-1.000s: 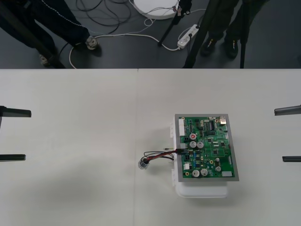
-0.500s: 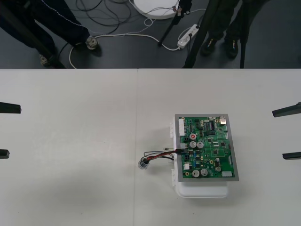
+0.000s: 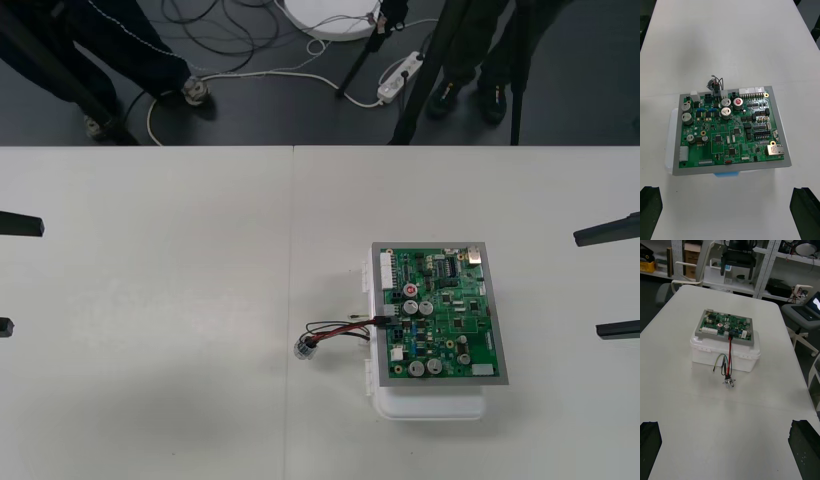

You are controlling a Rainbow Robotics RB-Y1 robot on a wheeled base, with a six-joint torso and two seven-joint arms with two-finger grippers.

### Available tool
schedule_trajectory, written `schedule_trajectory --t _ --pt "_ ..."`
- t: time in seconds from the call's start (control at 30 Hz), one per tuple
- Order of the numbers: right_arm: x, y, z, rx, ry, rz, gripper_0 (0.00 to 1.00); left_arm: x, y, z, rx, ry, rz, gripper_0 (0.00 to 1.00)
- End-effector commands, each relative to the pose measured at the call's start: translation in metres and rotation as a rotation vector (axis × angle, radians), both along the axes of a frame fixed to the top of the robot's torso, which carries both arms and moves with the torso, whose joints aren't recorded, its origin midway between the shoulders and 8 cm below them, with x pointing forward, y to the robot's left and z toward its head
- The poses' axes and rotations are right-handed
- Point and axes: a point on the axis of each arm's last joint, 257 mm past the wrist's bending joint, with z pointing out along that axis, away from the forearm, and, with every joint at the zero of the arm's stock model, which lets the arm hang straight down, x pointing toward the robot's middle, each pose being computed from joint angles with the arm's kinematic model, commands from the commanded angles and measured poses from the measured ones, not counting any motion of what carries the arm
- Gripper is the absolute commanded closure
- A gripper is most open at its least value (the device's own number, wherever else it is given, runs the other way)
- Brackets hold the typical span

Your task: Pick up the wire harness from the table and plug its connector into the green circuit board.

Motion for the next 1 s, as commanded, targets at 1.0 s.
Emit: schedule_trajectory --t 1.0 --pt "-0.016 -0.017 0.033 0.086 -0.05 -0.041 0.0 -0.012 0.001 0.006 0.047 -0.02 -0.05 0.0"
